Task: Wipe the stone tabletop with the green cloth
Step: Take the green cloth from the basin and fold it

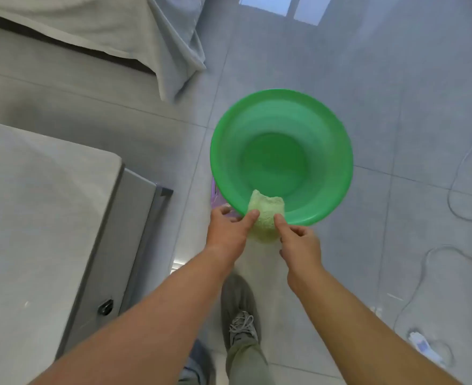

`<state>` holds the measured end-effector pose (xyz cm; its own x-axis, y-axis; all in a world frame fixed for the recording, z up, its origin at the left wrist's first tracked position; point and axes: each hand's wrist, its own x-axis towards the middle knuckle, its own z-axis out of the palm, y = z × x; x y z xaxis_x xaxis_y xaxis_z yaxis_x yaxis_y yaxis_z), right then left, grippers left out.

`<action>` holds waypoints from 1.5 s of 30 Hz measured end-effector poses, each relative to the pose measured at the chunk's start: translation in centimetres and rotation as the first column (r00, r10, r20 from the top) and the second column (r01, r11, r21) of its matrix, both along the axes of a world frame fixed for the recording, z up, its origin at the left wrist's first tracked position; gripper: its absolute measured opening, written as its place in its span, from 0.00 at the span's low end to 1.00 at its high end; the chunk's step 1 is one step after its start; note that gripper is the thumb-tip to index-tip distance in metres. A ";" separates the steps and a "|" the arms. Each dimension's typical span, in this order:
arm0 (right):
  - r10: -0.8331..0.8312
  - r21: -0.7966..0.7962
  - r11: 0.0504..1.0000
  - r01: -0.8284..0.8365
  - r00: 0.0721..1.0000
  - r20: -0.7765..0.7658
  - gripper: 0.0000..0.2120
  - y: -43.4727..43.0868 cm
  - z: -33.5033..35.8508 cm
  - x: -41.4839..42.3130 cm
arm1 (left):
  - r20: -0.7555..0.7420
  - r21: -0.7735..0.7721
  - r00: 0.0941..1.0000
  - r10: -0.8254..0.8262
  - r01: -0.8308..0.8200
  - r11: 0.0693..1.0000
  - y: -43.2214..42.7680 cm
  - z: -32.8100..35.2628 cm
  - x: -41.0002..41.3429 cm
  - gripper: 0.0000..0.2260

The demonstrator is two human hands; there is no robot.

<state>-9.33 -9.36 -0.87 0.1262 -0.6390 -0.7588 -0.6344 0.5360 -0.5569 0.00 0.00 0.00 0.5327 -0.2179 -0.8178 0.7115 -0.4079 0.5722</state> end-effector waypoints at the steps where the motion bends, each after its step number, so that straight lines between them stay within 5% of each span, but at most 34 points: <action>1: -0.008 -0.010 1.000 0.008 1.000 0.001 0.22 0.1 -0.1 0.2 | -0.011 0.003 1.000 0.018 -0.018 1.000 -0.3 -0.4 -0.2 0.26; 7: -0.030 -0.007 1.000 0.030 0.997 0.069 0.20 -0.1 -0.7 0.0 | -0.045 -0.008 0.999 0.004 -0.004 1.000 0.0 -1.6 -1.1 0.17; 12: -0.037 0.112 0.994 0.008 0.967 0.252 0.11 0.4 2.0 0.2 | -0.263 -0.178 0.961 0.082 -0.132 0.975 1.2 1.1 -1.2 0.14; 15: -0.002 0.146 0.988 -0.051 0.939 0.343 0.14 1.0 4.4 1.1 | -0.298 -0.240 0.938 0.174 -0.250 0.938 2.4 3.5 -0.3 0.15; 19: 0.116 0.168 0.966 -0.195 0.912 0.393 0.20 2.9 8.1 3.8 | -0.322 -0.313 0.895 0.309 -0.408 0.857 5.3 7.2 1.9 0.18; 24: 0.388 0.099 0.878 -0.468 0.817 0.427 0.05 7.9 12.3 8.9 | -0.228 -0.339 0.863 0.451 -0.504 0.794 11.7 12.1 5.1 0.17; 27: 0.605 -0.069 0.765 -0.640 0.679 0.416 0.09 12.6 14.3 12.5 | -0.182 -0.326 0.808 0.561 -0.588 0.740 16.9 14.7 6.5 0.14; 31: 0.865 -0.246 0.466 -0.850 0.378 0.332 0.23 19.6 16.3 17.2 | -0.216 -0.345 0.719 0.661 -0.689 0.637 24.3 17.0 8.4 0.11; 39: 0.978 -0.409 -0.104 -0.907 -0.167 0.122 0.28 34.4 16.1 25.1 | -0.247 -0.345 0.519 0.818 -0.836 0.427 38.6 16.4 12.6 0.14; 45: 0.952 -0.508 -0.248 -0.825 -0.306 0.032 0.34 42.7 14.1 29.2 | -0.293 -0.415 0.465 0.835 -0.849 0.328 46.5 15.9 16.1 0.22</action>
